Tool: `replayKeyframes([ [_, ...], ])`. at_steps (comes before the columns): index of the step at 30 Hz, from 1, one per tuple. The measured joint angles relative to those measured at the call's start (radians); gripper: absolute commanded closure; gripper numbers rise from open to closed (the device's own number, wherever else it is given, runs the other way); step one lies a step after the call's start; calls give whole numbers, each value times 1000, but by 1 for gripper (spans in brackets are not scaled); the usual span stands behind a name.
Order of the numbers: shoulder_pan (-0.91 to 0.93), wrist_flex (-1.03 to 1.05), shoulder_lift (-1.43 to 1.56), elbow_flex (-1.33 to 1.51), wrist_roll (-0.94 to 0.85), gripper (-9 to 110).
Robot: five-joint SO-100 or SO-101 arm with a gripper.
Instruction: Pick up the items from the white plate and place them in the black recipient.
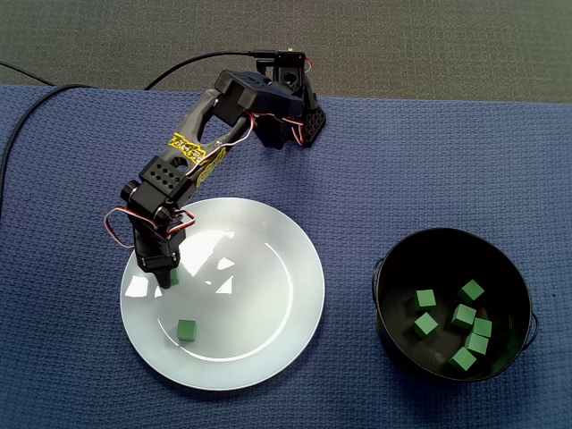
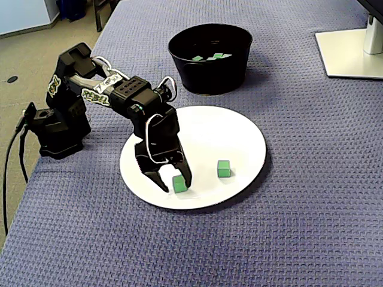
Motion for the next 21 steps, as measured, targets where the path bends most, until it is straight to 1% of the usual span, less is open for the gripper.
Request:
replayKeyframes([
  [1, 0, 0, 0, 0, 5, 101],
  [6, 0, 0, 9, 0, 28, 101],
  [10, 0, -2, 109, 0, 81, 102],
  [16, -6, -69, 445, 21, 291, 102],
  [18, -46, -123, 586, 54, 377, 102],
  [21, -172, -198, 788, 101, 476, 102],
])
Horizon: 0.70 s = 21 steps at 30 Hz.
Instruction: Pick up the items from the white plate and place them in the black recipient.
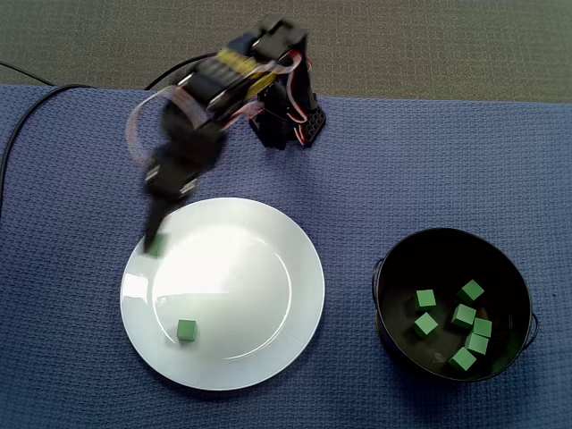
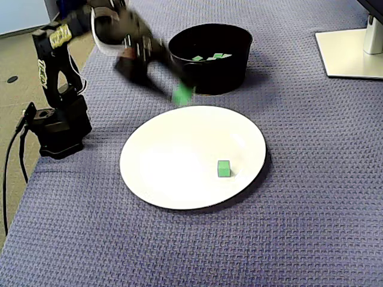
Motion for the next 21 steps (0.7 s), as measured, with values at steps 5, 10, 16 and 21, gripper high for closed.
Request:
replayKeyframes([
  [5, -322, -95, 230, 6, 129, 102],
  [10, -658, -101, 161, -87, 229, 102],
  [16, -902, -87, -190, -114, 227, 102],
  [21, -974, -167, -359, 41, 219, 80],
])
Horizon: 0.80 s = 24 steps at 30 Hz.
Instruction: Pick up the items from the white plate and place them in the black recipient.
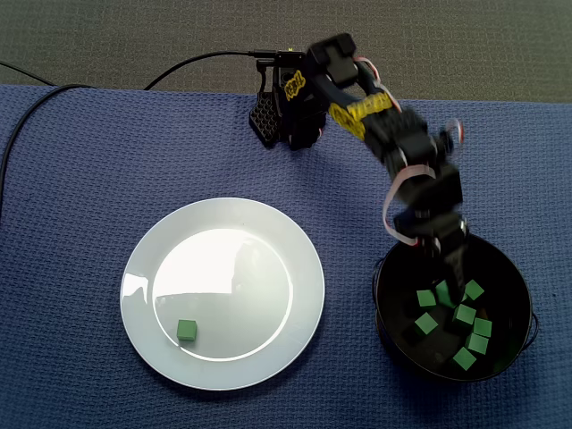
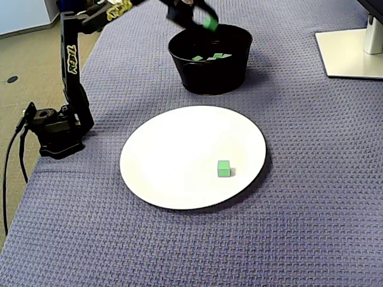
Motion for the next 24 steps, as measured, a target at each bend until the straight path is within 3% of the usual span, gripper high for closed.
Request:
replayKeyframes([
  [1, -6, -11, -5, 28, 0, 70],
  [3, -17, -18, -6, 61, 0, 61],
  [8, -2, 37, 3, 55, -9, 60],
  [11, 54, 130, 54, 5, -110, 62],
  [14, 158, 190, 150, -11, -339, 67],
  [19, 433, 161, 253, 48, -917, 73],
  [24, 729, -172, 249, 290, -1470, 72],
])
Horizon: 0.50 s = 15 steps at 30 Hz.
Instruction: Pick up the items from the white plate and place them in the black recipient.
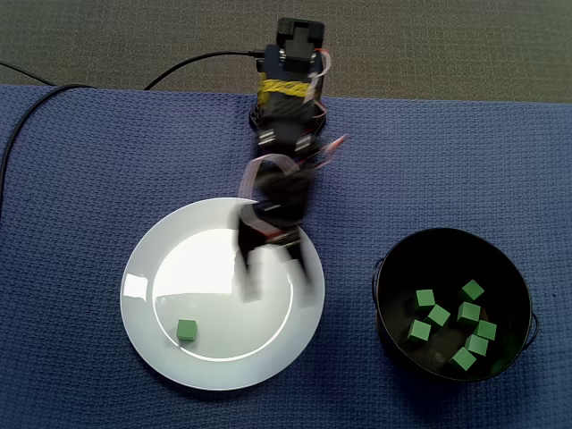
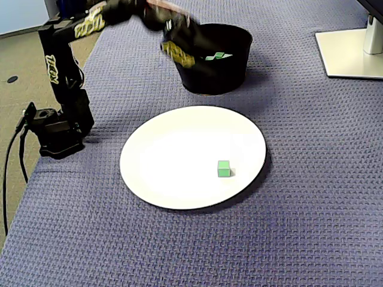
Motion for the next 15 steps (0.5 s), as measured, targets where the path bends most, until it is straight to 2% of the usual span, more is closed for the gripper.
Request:
replayKeyframes([
  [2, 94, -152, -48, 52, -144, 71],
  [5, 169, -195, -135, 37, -235, 71],
  [9, 207, -212, -252, 26, -262, 73],
  [15, 204, -287, -319, 38, -213, 72],
])
